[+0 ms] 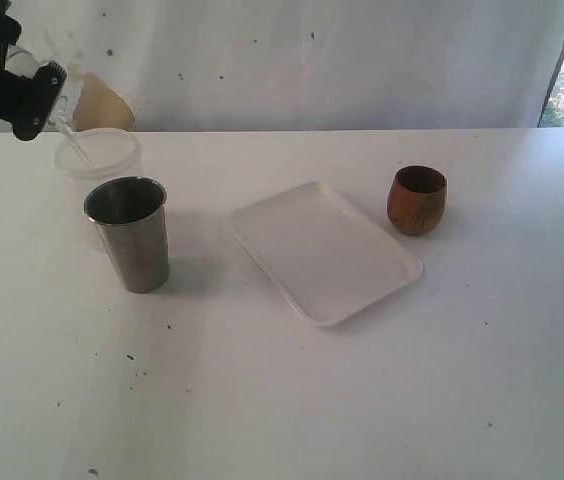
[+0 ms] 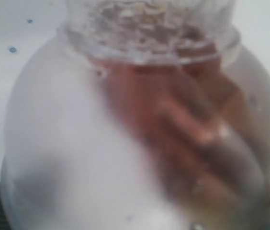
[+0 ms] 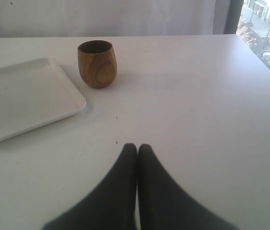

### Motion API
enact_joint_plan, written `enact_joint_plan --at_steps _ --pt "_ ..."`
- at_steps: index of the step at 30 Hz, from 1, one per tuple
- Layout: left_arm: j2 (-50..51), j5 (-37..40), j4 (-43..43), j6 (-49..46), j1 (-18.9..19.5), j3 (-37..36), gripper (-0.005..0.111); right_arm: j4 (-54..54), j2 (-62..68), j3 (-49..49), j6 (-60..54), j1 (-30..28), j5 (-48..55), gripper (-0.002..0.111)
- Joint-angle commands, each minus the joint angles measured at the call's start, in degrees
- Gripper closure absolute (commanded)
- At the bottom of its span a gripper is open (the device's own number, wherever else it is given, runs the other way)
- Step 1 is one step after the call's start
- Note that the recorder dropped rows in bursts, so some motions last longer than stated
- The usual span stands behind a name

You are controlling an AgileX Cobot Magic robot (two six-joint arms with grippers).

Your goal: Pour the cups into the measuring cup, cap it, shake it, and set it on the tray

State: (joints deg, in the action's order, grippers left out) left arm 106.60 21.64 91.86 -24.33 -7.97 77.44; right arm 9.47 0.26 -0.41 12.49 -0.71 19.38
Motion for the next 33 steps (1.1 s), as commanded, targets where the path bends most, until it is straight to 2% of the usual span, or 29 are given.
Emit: enact_joint_plan --at_steps 1,20,33 --pt "-1.0 0.9 1.7 0.3 -0.2 0.7 0.107 0.5 -0.3 0.4 0.1 -0.3 -0.2 0.108" --pt "-1.0 0.9 3.6 0.2 -0.2 0.7 0.107 0.5 -0.3 0.4 0.1 -0.3 -0.2 0.108" --pt "-1.0 -4.0 3.2 0.5 -0.7 0.7 0.107 0.5 -0.3 0.4 2.8 -0.3 -0.2 0.108"
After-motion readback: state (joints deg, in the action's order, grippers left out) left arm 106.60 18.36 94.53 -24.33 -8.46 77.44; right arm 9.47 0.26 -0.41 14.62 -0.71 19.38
